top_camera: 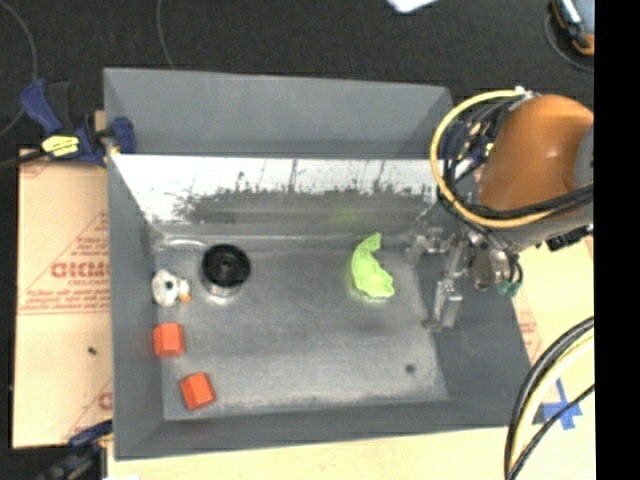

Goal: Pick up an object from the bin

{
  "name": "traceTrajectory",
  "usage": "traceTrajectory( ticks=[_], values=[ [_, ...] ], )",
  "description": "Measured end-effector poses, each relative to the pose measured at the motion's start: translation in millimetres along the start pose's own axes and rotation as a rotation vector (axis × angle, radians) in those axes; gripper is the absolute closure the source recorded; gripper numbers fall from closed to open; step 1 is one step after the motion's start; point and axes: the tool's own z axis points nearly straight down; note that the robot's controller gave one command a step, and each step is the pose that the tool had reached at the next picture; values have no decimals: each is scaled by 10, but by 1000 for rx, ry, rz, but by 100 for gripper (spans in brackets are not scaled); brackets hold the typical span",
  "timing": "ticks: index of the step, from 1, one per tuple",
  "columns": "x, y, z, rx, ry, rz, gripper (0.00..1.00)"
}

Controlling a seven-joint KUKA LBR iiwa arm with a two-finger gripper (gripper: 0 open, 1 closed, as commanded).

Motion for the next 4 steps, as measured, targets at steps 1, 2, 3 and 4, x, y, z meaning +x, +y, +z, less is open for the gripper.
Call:
traceTrajectory(
  ticks=[1, 2, 3, 4],
  values=[
    [-15, 5, -47, 1, -8, -4, 0],
    [-629, 158, 550, 0, -3, -25, 0],
    [-651, 77, 591, 0, -11, 272, 0],
    [-888, 126, 570, 0, -8, 402, 0]
  ],
)
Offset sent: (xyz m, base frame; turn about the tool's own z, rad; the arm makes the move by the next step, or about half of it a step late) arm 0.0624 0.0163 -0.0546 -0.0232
